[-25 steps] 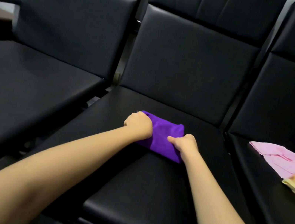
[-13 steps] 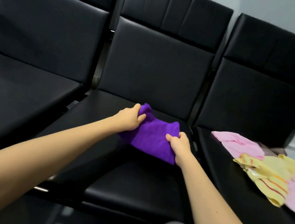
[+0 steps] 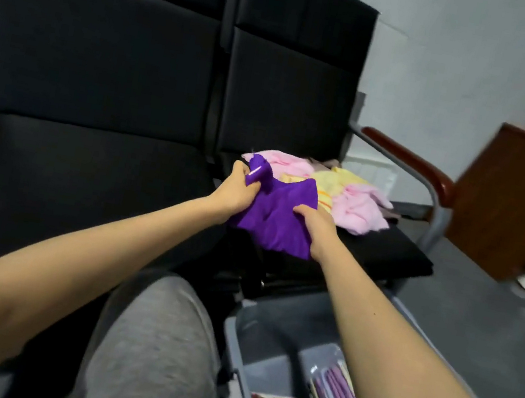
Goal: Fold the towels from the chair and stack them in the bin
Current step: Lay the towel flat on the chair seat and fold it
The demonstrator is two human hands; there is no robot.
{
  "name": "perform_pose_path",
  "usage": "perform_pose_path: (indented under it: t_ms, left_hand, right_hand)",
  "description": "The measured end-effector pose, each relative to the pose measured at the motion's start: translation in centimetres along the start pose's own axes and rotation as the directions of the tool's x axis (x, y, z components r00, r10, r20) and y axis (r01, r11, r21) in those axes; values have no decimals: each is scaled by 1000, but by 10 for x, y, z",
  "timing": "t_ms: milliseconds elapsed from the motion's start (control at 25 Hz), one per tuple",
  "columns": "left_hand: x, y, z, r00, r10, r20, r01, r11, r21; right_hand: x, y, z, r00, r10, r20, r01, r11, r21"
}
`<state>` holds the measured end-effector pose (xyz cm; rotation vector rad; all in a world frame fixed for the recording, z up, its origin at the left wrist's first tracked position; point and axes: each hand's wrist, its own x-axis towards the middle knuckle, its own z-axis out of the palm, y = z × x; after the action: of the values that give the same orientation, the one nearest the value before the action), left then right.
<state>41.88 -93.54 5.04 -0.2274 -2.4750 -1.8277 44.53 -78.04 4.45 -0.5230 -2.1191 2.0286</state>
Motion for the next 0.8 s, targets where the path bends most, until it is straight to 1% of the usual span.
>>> perform_pose_path:
  t_ms: [80, 200, 280, 320, 360, 400, 440, 480, 560, 640, 680, 720, 760, 800]
  left_hand:
    - [-12, 7, 41, 995, -25, 99, 28, 999, -25]
    - [-39, 10, 90, 962, -162, 221, 184, 979, -83]
    - [-61, 5, 121, 927, -243, 287, 286, 951, -117]
    - [-71, 1, 134, 895, -304, 325, 359, 925, -125]
    - [-79, -7, 146, 834, -395, 385, 467, 877, -113]
    - [-86, -18, 158, 746, -483, 459, 577, 812, -84]
    - [-91, -28, 166, 665, -557, 497, 651, 759, -21]
    - [-97, -38, 172, 590, -613, 525, 688, 722, 69]
    - [-107, -61, 183, 475, -691, 544, 708, 668, 230]
    - [-119, -82, 191, 373, -750, 546, 695, 616, 371]
    - [-126, -90, 193, 324, -780, 535, 676, 587, 445]
    - [-131, -97, 196, 268, -804, 530, 638, 560, 528]
    - [-134, -101, 198, 236, -817, 526, 566, 556, 609]
    - [-135, -104, 199, 215, -826, 522, 498, 552, 669]
  right_hand:
    - [-9, 12, -43, 999, -35, -40, 36, 999, 23]
    - [-26, 37, -92, 991, -88, -99, 78, 991, -106]
    - [-41, 61, -121, 986, -62, -153, 34, 983, -179]
    - [-48, 73, -133, 985, -35, -169, 0, 980, -201]
    - [-54, 89, -145, 984, 2, -177, -39, 977, -209]
    - [-60, 106, -157, 981, 50, -186, -90, 973, -214]
    - [-67, 120, -166, 979, 99, -178, -135, 969, -205]
    - [-73, 135, -174, 973, 160, -164, -189, 966, -176]
    - [-86, 160, -184, 957, 273, -101, -289, 932, -217]
    - [-90, 182, -187, 921, 379, -86, -384, 852, -355]
    - [-92, 189, -187, 897, 430, -103, -428, 785, -447]
    - [-90, 195, -186, 860, 496, -120, -474, 689, -548]
    - [-89, 198, -188, 799, 587, -127, -498, 528, -688]
    - [-91, 197, -188, 697, 706, -128, -490, 337, -804]
